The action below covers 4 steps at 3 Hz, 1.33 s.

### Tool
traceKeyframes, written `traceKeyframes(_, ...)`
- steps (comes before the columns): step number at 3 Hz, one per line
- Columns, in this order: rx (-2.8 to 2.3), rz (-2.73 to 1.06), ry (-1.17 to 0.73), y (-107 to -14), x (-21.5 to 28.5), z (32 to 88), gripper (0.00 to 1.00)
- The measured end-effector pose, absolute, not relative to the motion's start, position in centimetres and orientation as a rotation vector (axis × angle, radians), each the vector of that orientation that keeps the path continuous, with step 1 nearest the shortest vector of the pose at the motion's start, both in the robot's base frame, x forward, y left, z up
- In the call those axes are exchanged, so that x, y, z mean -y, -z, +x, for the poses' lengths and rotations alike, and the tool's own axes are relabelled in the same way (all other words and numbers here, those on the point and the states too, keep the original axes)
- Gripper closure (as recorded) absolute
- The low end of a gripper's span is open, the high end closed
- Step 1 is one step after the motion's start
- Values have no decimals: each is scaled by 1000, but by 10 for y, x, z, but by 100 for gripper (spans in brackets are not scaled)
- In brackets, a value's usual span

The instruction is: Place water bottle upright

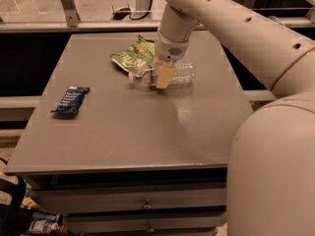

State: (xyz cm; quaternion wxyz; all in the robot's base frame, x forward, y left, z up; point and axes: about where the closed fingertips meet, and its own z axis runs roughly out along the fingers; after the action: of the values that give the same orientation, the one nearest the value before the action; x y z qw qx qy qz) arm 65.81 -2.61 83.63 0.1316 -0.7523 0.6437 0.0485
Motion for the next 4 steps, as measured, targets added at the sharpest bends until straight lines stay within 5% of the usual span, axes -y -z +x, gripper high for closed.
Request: traceKeyframes(4,-1569,-1781,-390,-965,73,674,100)
